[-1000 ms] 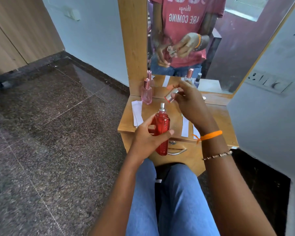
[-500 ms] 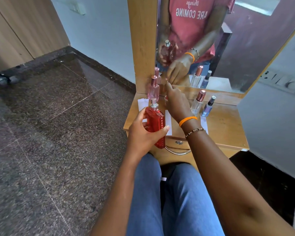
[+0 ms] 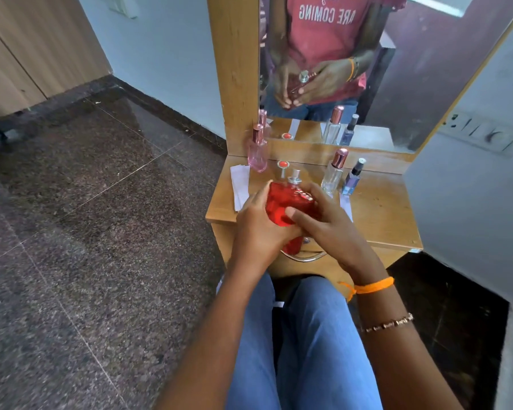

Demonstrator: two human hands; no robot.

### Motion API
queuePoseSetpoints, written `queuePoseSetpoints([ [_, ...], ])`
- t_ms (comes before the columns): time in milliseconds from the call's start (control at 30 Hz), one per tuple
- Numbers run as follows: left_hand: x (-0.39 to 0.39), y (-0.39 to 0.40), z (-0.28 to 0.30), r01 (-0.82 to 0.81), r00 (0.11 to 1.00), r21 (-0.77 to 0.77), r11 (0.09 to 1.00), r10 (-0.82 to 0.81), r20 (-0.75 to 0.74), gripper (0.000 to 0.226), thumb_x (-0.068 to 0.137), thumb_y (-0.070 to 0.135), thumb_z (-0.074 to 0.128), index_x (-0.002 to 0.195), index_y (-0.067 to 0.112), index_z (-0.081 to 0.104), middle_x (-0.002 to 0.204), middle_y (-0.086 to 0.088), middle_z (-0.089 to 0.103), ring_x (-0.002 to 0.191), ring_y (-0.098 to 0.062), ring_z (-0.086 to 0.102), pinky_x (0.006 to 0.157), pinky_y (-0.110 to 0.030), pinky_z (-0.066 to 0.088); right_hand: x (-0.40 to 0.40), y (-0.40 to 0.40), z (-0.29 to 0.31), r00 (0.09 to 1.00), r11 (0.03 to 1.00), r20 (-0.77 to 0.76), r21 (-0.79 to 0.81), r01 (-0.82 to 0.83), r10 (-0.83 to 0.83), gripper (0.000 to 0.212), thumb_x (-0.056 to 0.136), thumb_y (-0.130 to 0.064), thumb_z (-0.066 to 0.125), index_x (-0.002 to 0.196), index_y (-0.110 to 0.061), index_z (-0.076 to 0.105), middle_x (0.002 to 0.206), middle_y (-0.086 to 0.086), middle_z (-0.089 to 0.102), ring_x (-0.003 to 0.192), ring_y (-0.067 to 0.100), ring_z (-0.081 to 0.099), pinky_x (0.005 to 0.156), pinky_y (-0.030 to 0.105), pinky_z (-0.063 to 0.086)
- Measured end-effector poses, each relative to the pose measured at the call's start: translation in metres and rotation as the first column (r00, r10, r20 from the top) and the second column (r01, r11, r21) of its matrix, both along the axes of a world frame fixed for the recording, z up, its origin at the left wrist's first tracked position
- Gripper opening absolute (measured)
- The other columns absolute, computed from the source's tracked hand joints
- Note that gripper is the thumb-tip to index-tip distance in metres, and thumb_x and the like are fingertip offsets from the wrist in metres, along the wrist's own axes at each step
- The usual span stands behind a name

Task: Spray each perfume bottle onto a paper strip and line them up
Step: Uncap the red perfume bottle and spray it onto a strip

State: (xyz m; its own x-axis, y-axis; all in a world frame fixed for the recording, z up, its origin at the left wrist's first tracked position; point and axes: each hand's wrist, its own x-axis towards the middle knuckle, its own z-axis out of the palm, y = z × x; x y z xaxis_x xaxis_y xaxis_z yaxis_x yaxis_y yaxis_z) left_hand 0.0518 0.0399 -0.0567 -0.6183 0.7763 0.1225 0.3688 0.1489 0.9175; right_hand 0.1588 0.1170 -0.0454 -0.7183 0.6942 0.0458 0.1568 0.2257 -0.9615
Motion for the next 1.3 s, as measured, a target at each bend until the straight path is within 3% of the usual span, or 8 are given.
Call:
queuePoseSetpoints([
  [100, 0.0, 0.003, 0.004, 0.097, 0.995, -0.042, 0.994, -0.095, 0.045, 0.06, 0.065, 0.028, 0.082, 0.12, 0.023, 0.06, 0.104, 0.006, 0.065, 0.089, 0.001, 0.062, 0.077, -0.008, 0.047, 0.008, 0.005, -0.001, 0.993, 0.994, -0.052, 0.004, 0.107, -0.107, 0.03, 0.088, -0.017, 0.059, 0.118, -0.018, 0.053, 0.106, 0.006, 0.067, 0.101, 0.023, 0.064, 0.093, 0.052, 0.05],
  [333, -0.017, 0.04, -0.007, -0.157, 0.928, -0.254, 0.954, 0.055, -0.368, 0.036, 0.09, 0.022, 0.056, 0.124, 0.01, 0.057, 0.122, -0.013, 0.057, 0.113, -0.033, 0.051, 0.096, -0.04, 0.039, 0.016, 0.004, -0.004, 0.961, 0.968, -0.129, -0.087, 0.233, -0.243, 0.029, 0.089, -0.006, 0.056, 0.113, -0.022, 0.051, 0.093, -0.007, 0.062, 0.084, 0.012, 0.062, 0.082, 0.045, 0.057],
  [567, -0.02, 0.072, -0.029, -0.224, 0.85, -0.406, 0.886, -0.026, -0.527, 0.033, 0.086, 0.034, 0.06, 0.111, 0.011, 0.061, 0.127, -0.008, 0.047, 0.116, -0.032, 0.04, 0.091, -0.043, 0.033, 0.024, 0.008, -0.005, 0.952, 0.968, -0.201, -0.142, 0.206, -0.232, 0.027, 0.087, -0.015, 0.064, 0.112, -0.02, 0.054, 0.096, -0.009, 0.062, 0.081, 0.001, 0.063, 0.067, 0.022, 0.055],
  [733, -0.014, 0.072, -0.026, -0.192, 0.904, -0.313, 0.93, 0.044, -0.425, 0.019, 0.088, 0.017, 0.056, 0.105, 0.009, 0.058, 0.115, -0.009, 0.059, 0.112, -0.033, 0.049, 0.087, -0.043, 0.038, 0.026, 0.009, -0.006, 0.948, 0.971, -0.245, -0.175, 0.163, -0.203, 0.025, 0.088, -0.013, 0.062, 0.11, -0.022, 0.055, 0.094, -0.011, 0.065, 0.087, 0.01, 0.064, 0.076, 0.033, 0.057],
  [867, -0.011, 0.062, -0.018, -0.137, 0.979, -0.2, 0.97, 0.103, -0.173, 0.026, 0.085, 0.02, 0.061, 0.109, 0.012, 0.054, 0.092, -0.005, 0.066, 0.087, -0.021, 0.059, 0.074, -0.032, 0.043, 0.028, 0.009, -0.007, 0.94, 0.976, -0.308, -0.2, 0.084, -0.144, 0.034, 0.089, -0.013, 0.06, 0.118, -0.027, 0.051, 0.117, 0.007, 0.061, 0.096, 0.018, 0.065, 0.079, 0.033, 0.057],
  [967, -0.013, 0.054, -0.014, -0.138, 0.989, -0.187, 0.973, 0.125, -0.077, 0.016, 0.075, 0.02, 0.074, 0.086, 0.017, 0.063, 0.078, 0.004, 0.068, 0.075, -0.01, 0.061, 0.068, -0.025, 0.043, 0.03, 0.008, -0.007, 0.925, 0.971, -0.366, -0.238, 0.013, -0.102, 0.041, 0.088, -0.016, 0.058, 0.123, -0.036, 0.05, 0.124, 0.007, 0.056, 0.094, 0.013, 0.062, 0.082, 0.033, 0.055],
  [1067, -0.014, 0.044, -0.009, -0.098, 0.99, -0.13, 0.987, 0.11, 0.087, 0.017, 0.071, 0.011, 0.076, 0.065, 0.02, 0.064, 0.064, 0.008, 0.065, 0.063, -0.004, 0.059, 0.068, -0.025, 0.048, 0.032, 0.004, -0.004, 0.902, 0.95, -0.425, -0.304, -0.069, -0.071, 0.04, 0.089, -0.016, 0.053, 0.124, -0.035, 0.048, 0.104, -0.009, 0.064, 0.085, 0.002, 0.062, 0.073, 0.021, 0.054],
  [1300, -0.009, 0.028, -0.002, -0.078, 0.938, -0.008, 0.997, 0.076, 0.338, 0.009, 0.074, 0.008, 0.076, 0.078, 0.015, 0.071, 0.077, -0.001, 0.07, 0.076, -0.008, 0.065, 0.076, -0.021, 0.053, 0.032, 0.0, -0.007, 0.879, 0.916, -0.476, -0.369, -0.156, -0.042, 0.058, 0.07, -0.032, 0.076, 0.123, -0.034, 0.053, 0.108, -0.001, 0.063, 0.087, 0.008, 0.064, 0.071, 0.024, 0.056],
])
